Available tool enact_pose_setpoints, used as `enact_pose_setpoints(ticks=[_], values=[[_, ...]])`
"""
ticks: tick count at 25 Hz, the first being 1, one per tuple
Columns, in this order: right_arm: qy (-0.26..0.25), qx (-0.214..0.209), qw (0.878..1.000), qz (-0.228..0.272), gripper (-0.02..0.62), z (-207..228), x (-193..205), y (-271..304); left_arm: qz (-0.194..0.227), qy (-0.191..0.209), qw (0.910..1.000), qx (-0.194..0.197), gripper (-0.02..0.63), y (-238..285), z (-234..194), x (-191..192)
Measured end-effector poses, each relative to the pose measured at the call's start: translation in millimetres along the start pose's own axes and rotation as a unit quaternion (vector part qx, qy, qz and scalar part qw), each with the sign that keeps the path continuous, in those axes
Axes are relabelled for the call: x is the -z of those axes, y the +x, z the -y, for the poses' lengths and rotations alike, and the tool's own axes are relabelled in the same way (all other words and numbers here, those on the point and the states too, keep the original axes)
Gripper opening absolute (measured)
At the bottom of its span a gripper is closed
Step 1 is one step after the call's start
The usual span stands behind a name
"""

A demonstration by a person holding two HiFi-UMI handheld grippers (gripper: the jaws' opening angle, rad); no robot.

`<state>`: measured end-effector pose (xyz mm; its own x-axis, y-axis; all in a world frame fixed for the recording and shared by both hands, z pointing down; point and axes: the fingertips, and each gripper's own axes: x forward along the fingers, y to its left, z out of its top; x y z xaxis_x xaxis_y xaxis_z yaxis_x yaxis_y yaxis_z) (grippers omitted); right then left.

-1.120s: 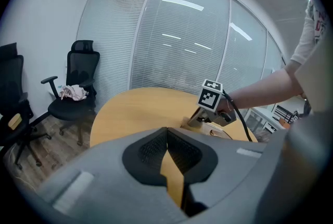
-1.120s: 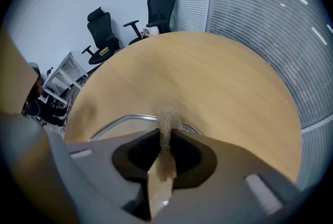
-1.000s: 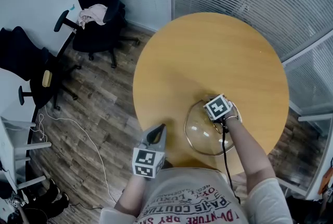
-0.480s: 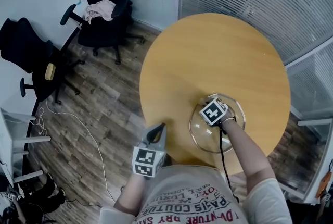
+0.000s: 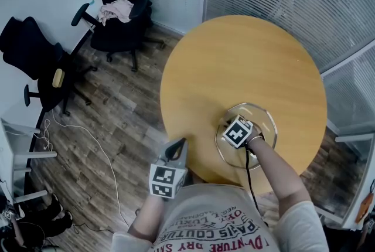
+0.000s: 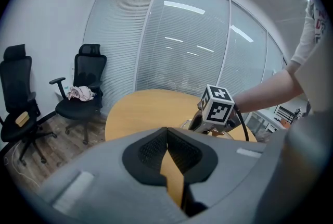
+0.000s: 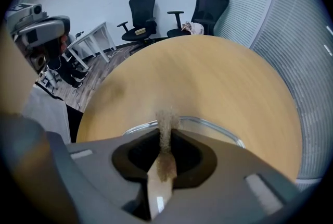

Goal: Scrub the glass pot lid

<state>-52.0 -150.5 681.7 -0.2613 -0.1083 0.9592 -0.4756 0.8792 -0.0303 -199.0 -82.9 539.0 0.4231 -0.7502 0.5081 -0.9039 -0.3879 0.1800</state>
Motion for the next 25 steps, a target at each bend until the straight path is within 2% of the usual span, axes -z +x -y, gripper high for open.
enact_pose_setpoints(ticks=[4, 8, 14, 21, 25], values=[[-0.037, -0.018, 0.999, -0.009, 0.067, -25, 7, -2, 0.004, 0.000, 1.0000, -0.004, 0.008, -9, 3, 4], [-0.056, -0.047, 0.997, -0.019, 0.067, -49, 12, -4, 0.010, -0.003, 0.9999, -0.007, 0.008, -17, 5, 8], [-0.085, -0.064, 0.994, -0.018, 0.067, -68, 21, -8, 0.010, -0.015, 0.9997, -0.014, 0.008, -25, 11, 18], [-0.144, -0.104, 0.984, -0.032, 0.067, -93, 47, -13, 0.004, -0.035, 0.9991, -0.025, 0.008, -25, 28, 35], [-0.160, -0.117, 0.980, -0.033, 0.067, -105, 57, -15, 0.002, -0.036, 0.9990, -0.025, 0.008, -27, 38, 40]])
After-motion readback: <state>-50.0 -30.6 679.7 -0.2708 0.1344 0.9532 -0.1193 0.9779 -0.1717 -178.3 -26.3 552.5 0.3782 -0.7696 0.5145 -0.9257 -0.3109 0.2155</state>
